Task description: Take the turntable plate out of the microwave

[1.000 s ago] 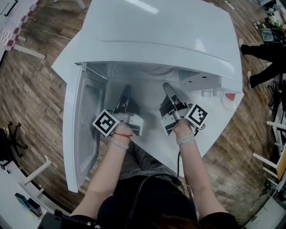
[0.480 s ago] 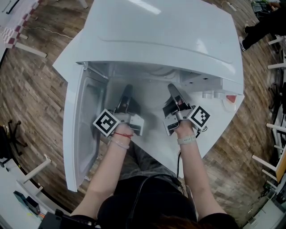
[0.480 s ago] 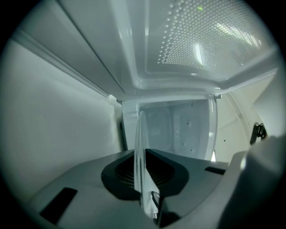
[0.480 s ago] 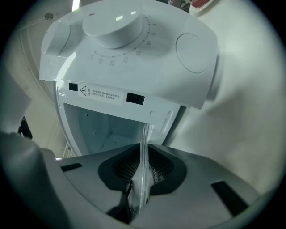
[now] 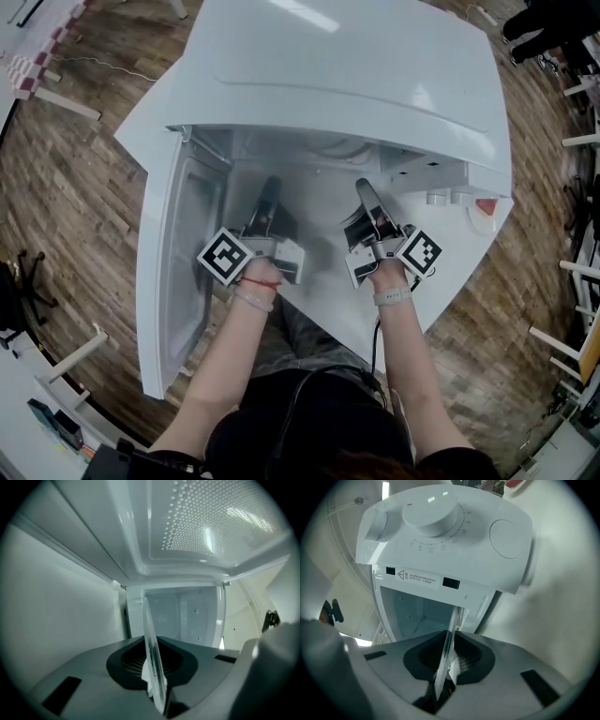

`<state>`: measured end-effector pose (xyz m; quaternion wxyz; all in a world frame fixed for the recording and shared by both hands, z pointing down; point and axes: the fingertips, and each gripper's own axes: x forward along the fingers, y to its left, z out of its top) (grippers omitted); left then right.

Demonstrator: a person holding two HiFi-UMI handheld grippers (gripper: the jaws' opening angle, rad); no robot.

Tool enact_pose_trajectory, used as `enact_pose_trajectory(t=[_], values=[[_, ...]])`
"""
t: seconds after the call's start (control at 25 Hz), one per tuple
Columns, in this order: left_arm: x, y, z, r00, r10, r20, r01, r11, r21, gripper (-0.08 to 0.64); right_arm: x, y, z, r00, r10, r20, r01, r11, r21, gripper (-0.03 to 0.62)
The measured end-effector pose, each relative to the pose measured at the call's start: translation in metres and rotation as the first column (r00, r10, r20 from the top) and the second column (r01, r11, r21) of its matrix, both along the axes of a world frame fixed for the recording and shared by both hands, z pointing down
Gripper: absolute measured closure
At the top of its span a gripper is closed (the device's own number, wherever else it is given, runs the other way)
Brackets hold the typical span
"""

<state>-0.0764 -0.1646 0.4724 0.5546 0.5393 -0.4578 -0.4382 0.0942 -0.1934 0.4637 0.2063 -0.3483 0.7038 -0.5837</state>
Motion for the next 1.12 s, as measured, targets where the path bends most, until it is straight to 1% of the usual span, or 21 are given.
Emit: enact_pose_trajectory(t=[0.2, 0.32, 0.76, 0.92, 1.12], values=[[0.000, 0.003, 0.000, 1.000, 0.000, -0.017, 0.000, 1.000, -0.004, 0.520, 0.000, 0.004, 0.000, 1.000, -0.002, 0.013, 0.002, 1.000, 0.007, 0.535], [0.000, 0.010, -0.005, 1.000, 0.002, -0.027, -0.002, 1.000, -0.002, 0.522, 0.000, 0.011, -0.006, 1.000, -0.004, 0.015, 0.004, 1.000, 0.025, 0.535], [0.006, 0.036, -0.011, 0.999, 0.042, -0.012, -0.042, 0.999, -0.001, 0.522, 0.006, 0.041, -0.014, 1.000, 0.008, 0.019, -0.009, 0.999, 0.032, 0.535], [0.008, 0.045, -0.010, 0.999, 0.053, -0.008, -0.053, 0.999, -0.009, 0.522, 0.009, 0.052, -0.011, 0.999, 0.024, 0.029, -0.025, 1.000, 0.017, 0.535], [0.011, 0.055, -0.012, 0.997, 0.079, 0.004, -0.078, 0.997, -0.005, 0.522, 0.012, 0.067, -0.012, 0.998, 0.042, 0.038, -0.042, 0.999, 0.020, 0.535]])
